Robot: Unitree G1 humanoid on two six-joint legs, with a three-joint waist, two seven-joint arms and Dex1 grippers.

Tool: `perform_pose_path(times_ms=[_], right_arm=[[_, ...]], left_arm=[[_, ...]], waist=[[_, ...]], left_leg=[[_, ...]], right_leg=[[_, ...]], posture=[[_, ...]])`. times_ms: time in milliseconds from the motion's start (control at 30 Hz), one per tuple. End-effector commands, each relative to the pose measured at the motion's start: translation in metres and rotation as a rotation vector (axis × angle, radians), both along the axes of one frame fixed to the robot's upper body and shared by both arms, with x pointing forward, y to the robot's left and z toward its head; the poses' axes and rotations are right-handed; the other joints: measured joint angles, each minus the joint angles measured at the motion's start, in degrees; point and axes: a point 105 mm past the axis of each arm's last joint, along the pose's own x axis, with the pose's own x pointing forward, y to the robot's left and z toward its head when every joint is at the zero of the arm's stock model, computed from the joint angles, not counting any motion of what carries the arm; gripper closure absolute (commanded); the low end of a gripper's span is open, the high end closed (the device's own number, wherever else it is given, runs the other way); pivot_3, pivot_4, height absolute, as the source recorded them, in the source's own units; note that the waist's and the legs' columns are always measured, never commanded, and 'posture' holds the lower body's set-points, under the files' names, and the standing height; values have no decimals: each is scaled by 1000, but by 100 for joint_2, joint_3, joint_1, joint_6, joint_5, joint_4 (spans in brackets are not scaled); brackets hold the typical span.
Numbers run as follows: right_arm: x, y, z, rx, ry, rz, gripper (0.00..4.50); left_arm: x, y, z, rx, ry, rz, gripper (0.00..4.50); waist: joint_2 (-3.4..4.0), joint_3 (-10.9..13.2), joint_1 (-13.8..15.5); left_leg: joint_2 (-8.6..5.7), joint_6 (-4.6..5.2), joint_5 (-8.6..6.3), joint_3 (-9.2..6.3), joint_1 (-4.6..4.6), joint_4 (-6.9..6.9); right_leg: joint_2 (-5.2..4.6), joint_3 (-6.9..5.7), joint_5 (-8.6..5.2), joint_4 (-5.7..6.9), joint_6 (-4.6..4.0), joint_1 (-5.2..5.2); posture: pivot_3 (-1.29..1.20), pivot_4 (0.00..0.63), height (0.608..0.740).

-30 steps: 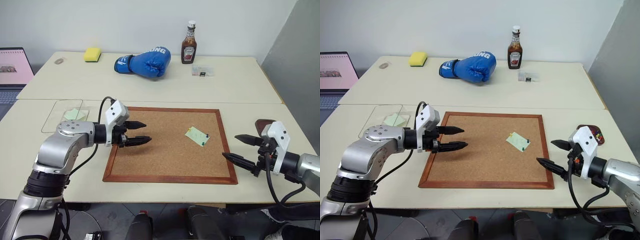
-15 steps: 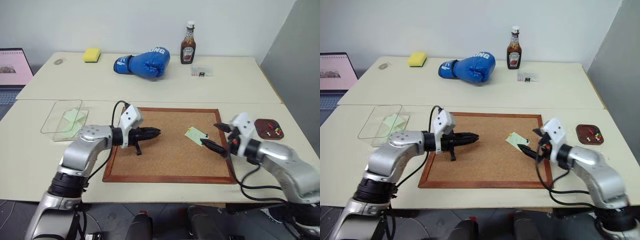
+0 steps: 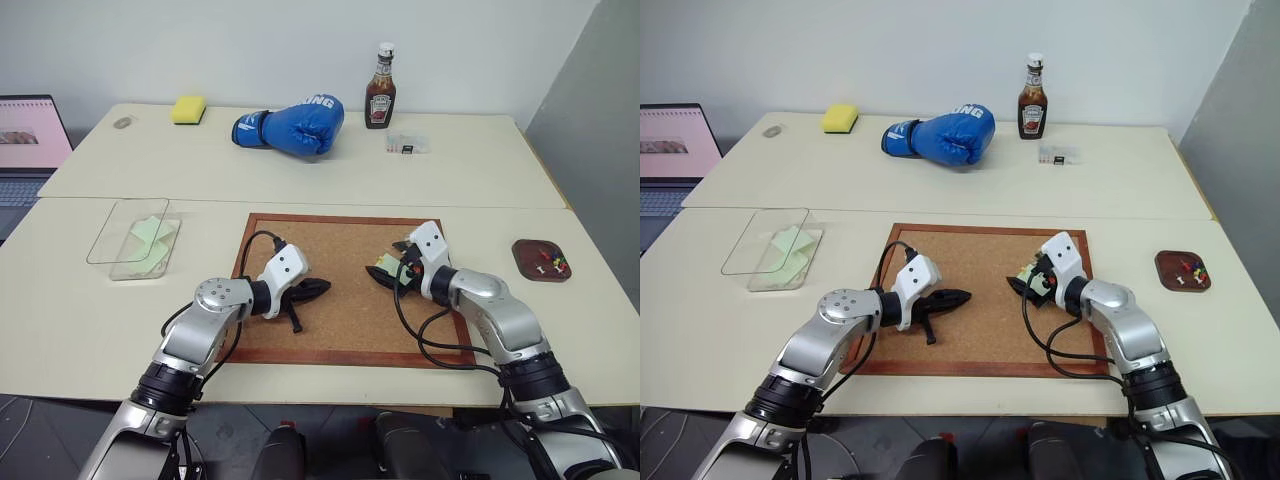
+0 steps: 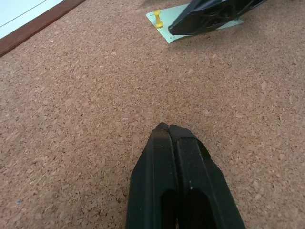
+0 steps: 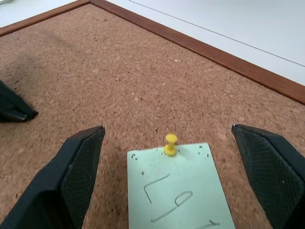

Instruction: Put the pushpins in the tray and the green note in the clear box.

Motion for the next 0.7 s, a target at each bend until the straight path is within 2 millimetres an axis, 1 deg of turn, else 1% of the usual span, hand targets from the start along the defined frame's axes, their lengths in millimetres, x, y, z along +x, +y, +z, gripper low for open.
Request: perform_pose_path(times_ms=[33,267,400,567,700], right_arm=[[7,1,6,3,-28,6,906],[8,7,5,-25,-54,47,2545],[6,11,6,-40,-72,82,3321],[1,16,6,-43,-68,123,4451],[4,17,7,-50,-69,120,4495]], left_arm=[[0,5,-4,27,5,10,4500],[1,7,-2,40,3,8,4500],[1,6,-1,41,0,6,4500],[3,5,2,42,-7,5,4500],[5,5,3,44,-11,5,4500]], waist=[[0,0,-1],[0,0,-11],[0,0,-16],[0,0,-17],[0,0,-16]], left_leg=[[0,0,0,0,4,0],[0,2,2,0,20,3],[1,3,3,0,23,3],[0,3,4,0,24,4],[1,3,4,0,23,4]], right_leg=[[0,0,0,3,0,1],[4,1,-2,37,-4,0],[6,3,-3,46,-5,-1],[6,3,-3,47,-5,-1],[6,3,-3,47,-5,-1]], posture=[[0,150,740],[0,150,740],[0,150,740],[0,150,740],[0,150,740]])
